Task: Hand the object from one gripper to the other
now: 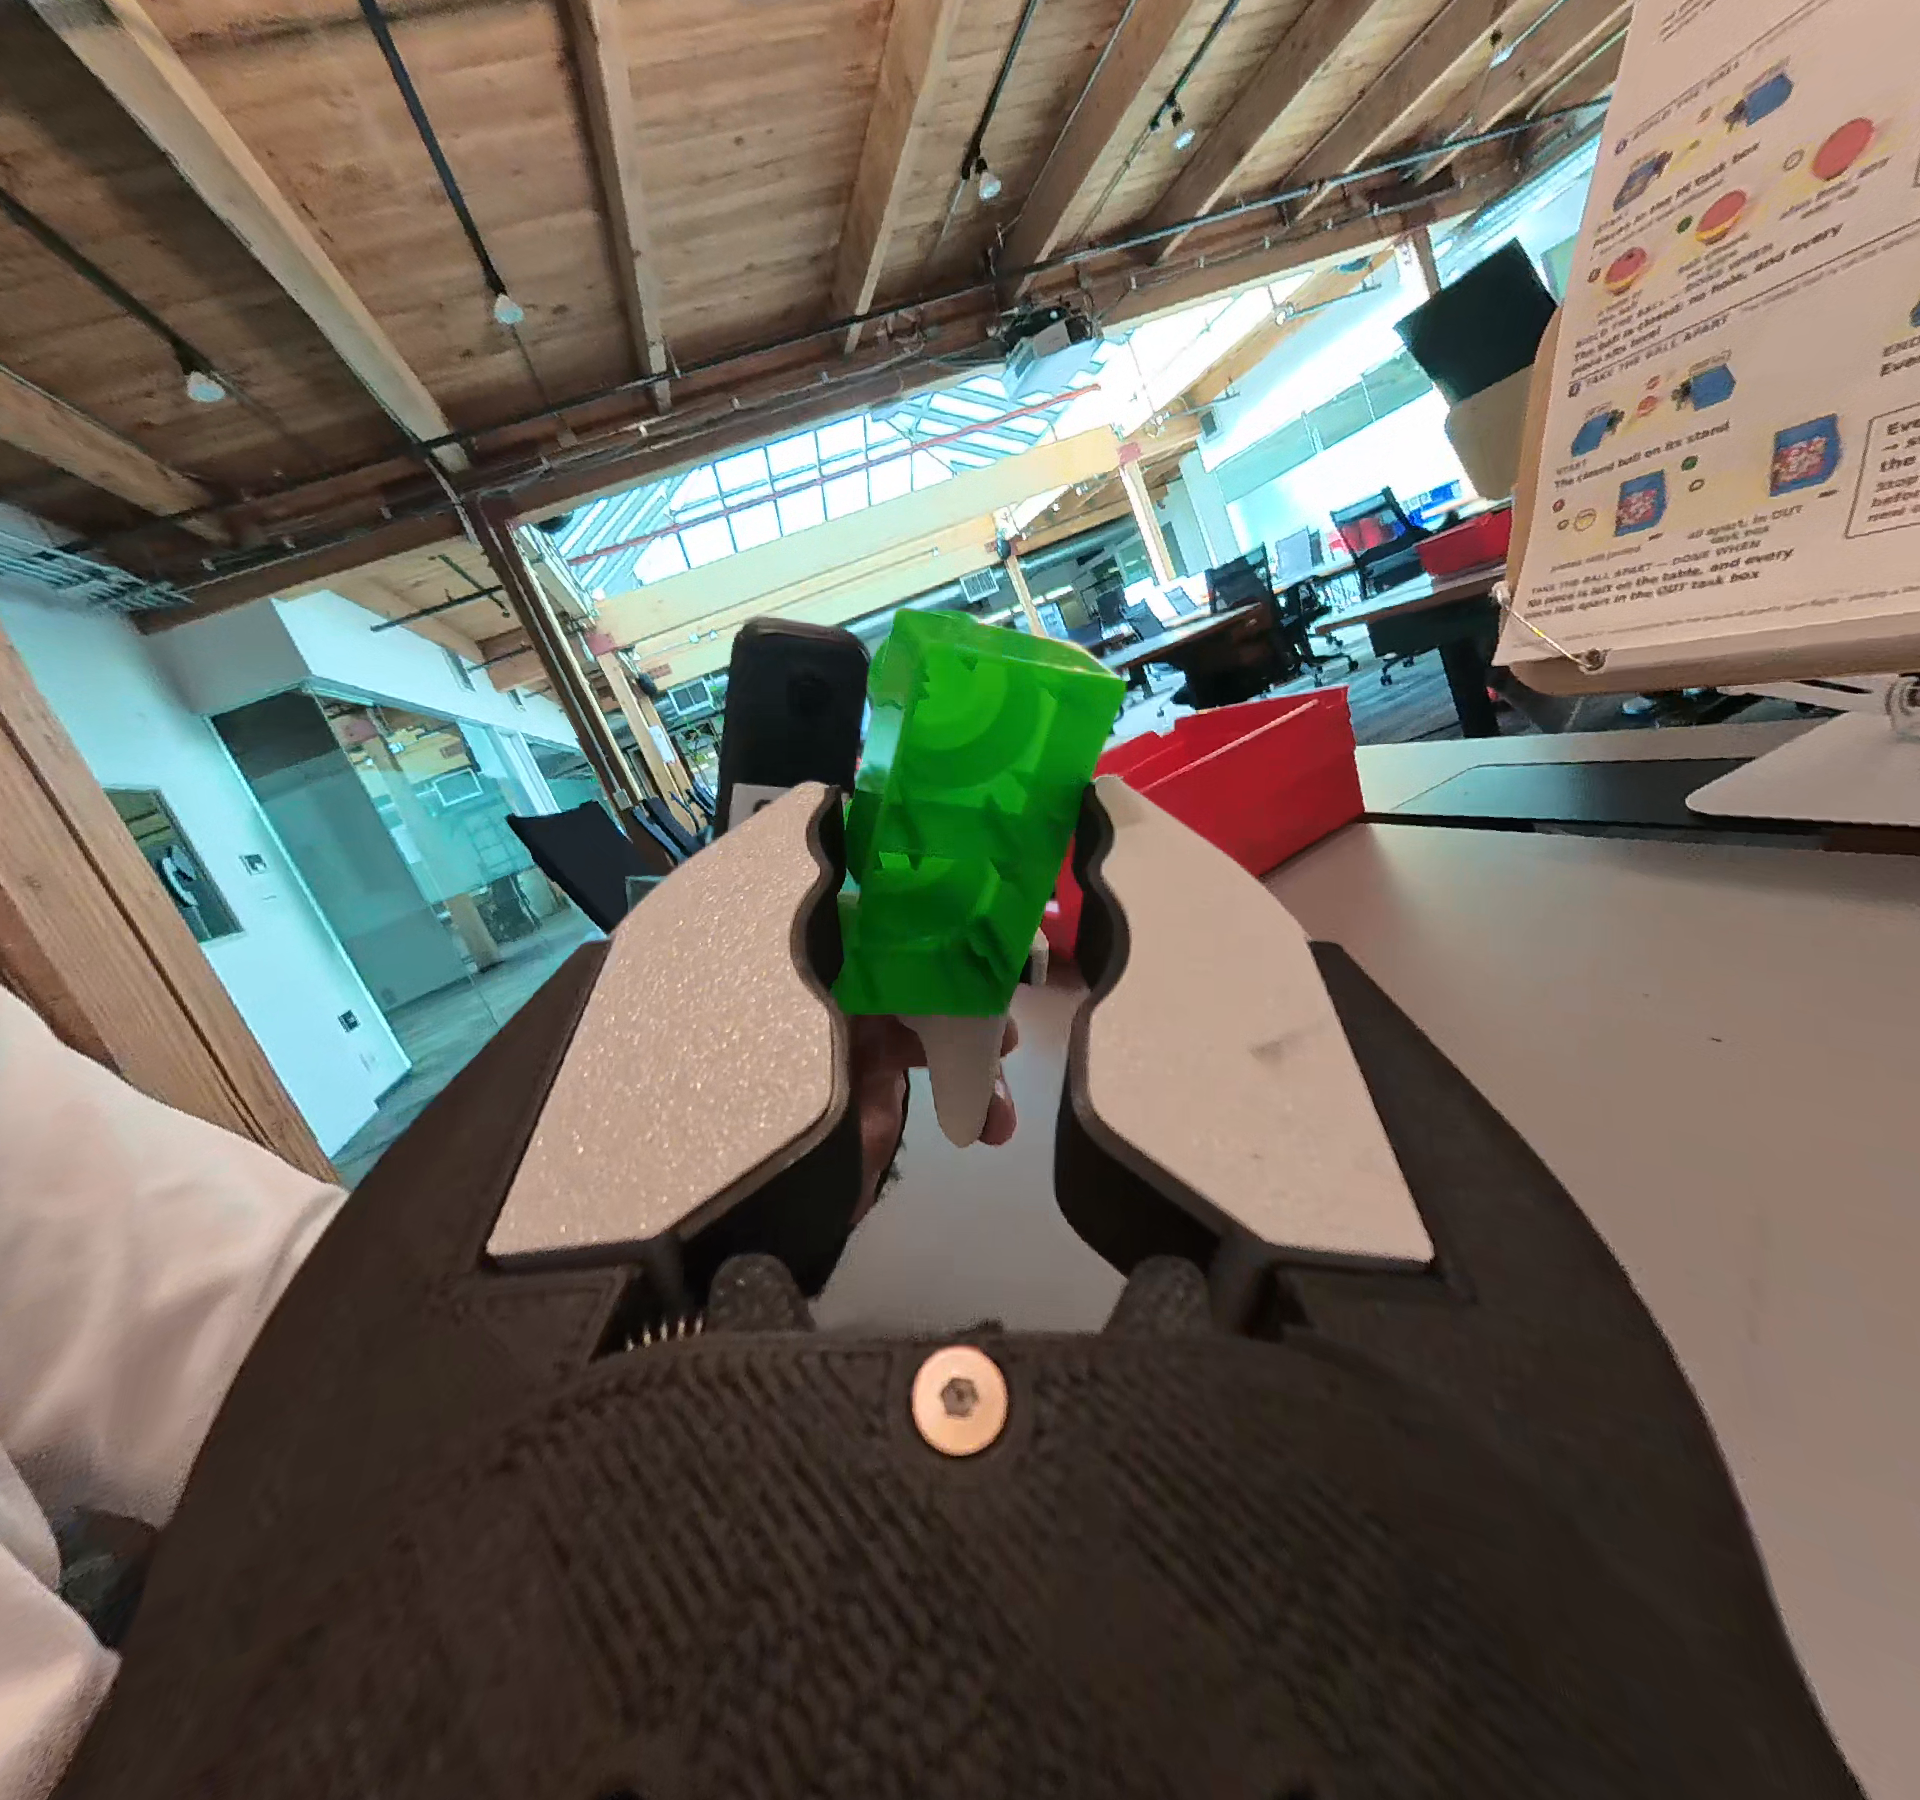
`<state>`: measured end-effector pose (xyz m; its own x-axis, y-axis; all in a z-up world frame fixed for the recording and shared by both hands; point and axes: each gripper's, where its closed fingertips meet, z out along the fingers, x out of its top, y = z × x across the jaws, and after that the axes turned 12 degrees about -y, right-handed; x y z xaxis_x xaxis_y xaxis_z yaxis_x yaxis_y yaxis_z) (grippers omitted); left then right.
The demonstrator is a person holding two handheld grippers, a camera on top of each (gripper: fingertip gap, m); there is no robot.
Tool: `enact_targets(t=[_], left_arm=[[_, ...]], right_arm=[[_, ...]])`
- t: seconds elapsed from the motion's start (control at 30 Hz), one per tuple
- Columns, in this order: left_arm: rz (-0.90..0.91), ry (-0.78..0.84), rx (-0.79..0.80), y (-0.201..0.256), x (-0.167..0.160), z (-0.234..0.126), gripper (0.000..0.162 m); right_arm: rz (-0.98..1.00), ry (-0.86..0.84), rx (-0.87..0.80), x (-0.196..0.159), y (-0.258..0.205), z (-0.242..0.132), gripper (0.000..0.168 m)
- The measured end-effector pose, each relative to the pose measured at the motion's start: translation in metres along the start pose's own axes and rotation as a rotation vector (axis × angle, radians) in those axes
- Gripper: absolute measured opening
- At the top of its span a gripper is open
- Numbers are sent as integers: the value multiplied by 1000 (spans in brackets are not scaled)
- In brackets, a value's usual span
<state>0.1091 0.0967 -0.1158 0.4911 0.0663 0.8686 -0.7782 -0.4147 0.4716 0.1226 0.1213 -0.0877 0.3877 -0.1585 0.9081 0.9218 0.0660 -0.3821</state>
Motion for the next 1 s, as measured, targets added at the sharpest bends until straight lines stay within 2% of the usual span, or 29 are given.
enact_targets(t=[0.17,0.23,0.3,0.47,0.53,0.57,0.63,0.67,0.73,0.87,1.0], left_arm=[[104,-61,64,-8,-6,-7,34],[139,-110,34,-6,-11,-14,34],[182,-187,-3,-3,-21,-21,34],[274,-356,-70,4,-47,-34,34],[307,-432,-64,4,-59,-37,34],[319,-466,-52,3,-63,-39,34],[342,-514,-27,0,-69,-41,34],[361,-513,-11,-1,-68,-42,34],[387,-434,-1,2,-55,-44,34],[357,-91,12,8,-4,-49,34],[297,12,38,0,7,-40,50]], right_arm=[[-106,-144,-64,-9,6,-4,48],[-176,-212,-97,-9,9,-10,59],[-197,-273,-82,-10,6,-15,62],[-179,-461,66,-41,-13,-14,56],[-185,-499,125,-50,-23,-12,47],[-194,-526,154,-56,-27,-12,36],[-237,-602,154,-66,-27,-13,36],[-278,-639,141,-71,-26,-14,36],[-328,-605,122,-64,-26,-13,36],[-296,-347,90,-27,-25,-5,36],[-254,-150,48,-2,-22,-5,36]])
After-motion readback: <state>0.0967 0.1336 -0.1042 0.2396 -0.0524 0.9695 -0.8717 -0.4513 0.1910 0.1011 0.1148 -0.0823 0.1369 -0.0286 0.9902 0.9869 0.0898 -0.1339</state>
